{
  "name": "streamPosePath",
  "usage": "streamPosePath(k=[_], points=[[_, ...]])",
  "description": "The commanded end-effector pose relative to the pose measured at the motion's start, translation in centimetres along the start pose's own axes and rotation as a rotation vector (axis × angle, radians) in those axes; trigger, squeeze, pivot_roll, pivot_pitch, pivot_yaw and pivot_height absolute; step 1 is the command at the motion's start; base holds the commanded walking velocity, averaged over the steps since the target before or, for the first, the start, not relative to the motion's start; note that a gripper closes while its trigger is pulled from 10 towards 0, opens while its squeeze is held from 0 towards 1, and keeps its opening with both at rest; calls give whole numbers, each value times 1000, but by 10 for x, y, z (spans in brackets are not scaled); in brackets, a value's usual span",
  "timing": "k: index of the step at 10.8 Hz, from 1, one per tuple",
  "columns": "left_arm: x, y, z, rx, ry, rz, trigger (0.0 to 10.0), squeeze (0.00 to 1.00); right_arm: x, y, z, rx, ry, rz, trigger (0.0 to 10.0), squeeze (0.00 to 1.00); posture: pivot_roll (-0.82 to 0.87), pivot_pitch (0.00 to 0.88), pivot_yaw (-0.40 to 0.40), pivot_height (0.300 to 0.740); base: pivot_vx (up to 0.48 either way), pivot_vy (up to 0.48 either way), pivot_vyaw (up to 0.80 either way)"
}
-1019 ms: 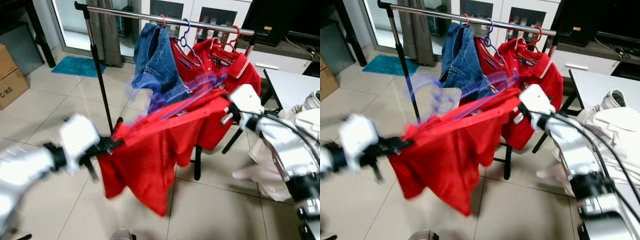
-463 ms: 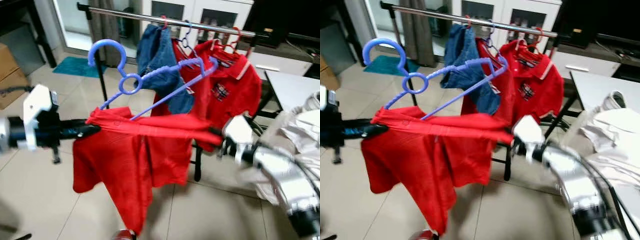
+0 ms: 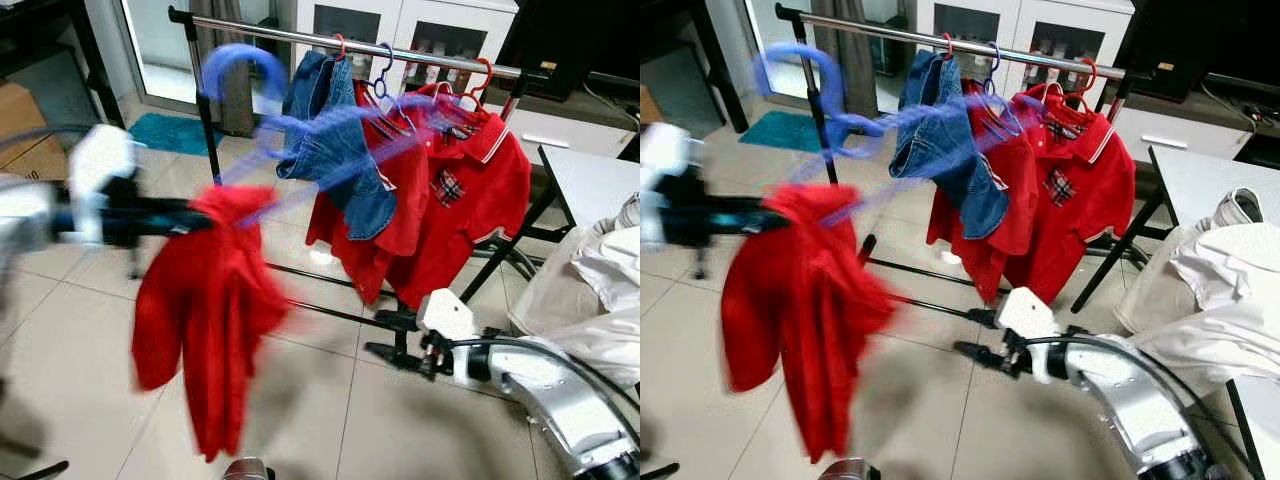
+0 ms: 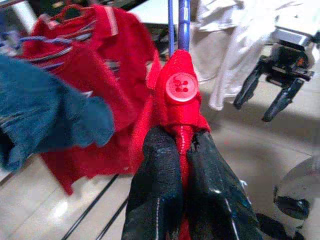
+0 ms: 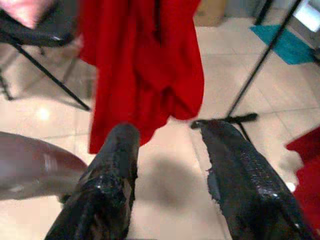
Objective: Hang hanger
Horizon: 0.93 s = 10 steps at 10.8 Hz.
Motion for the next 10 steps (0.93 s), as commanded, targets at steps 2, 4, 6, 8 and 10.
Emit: streamPosePath(k=[2, 4, 6, 8, 10], points=[[11, 0, 16, 58, -43, -91, 0, 0, 1, 3, 15, 67, -87, 17, 10000, 1000, 180, 13, -22, 740, 0, 0, 0], [16, -6, 29, 46, -110, -215, 0, 0, 13, -5, 34, 150, -203, -45, 10000, 1000, 180, 24, -16, 740, 0, 0, 0], [15, -9, 44, 35, -166, -315, 0, 0, 24, -12, 37, 225, -211, -108, 10000, 1000, 186, 33, -16, 740, 0, 0, 0], [10, -13, 59, 34, -189, -406, 0, 0, 23, -22, 42, 280, -273, -142, 10000, 1000, 192, 41, -13, 740, 0, 0, 0], [11, -16, 64, 31, -202, -431, 0, 0, 25, -18, 58, 307, -367, -101, 10000, 1000, 196, 46, -11, 740, 0, 0, 0]])
Point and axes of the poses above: a point about 5 cm out from each wrist's last joint towards the gripper, its own x axis pointing out of the wrist towards the gripper, its own z axis along the axis of the wrist's last joint, y = z × x, the point moved 1 cm from there along x, pointing out of the wrist towards the gripper, and after that the axes turned 3 degrees about -x, right-handed, at the moved point
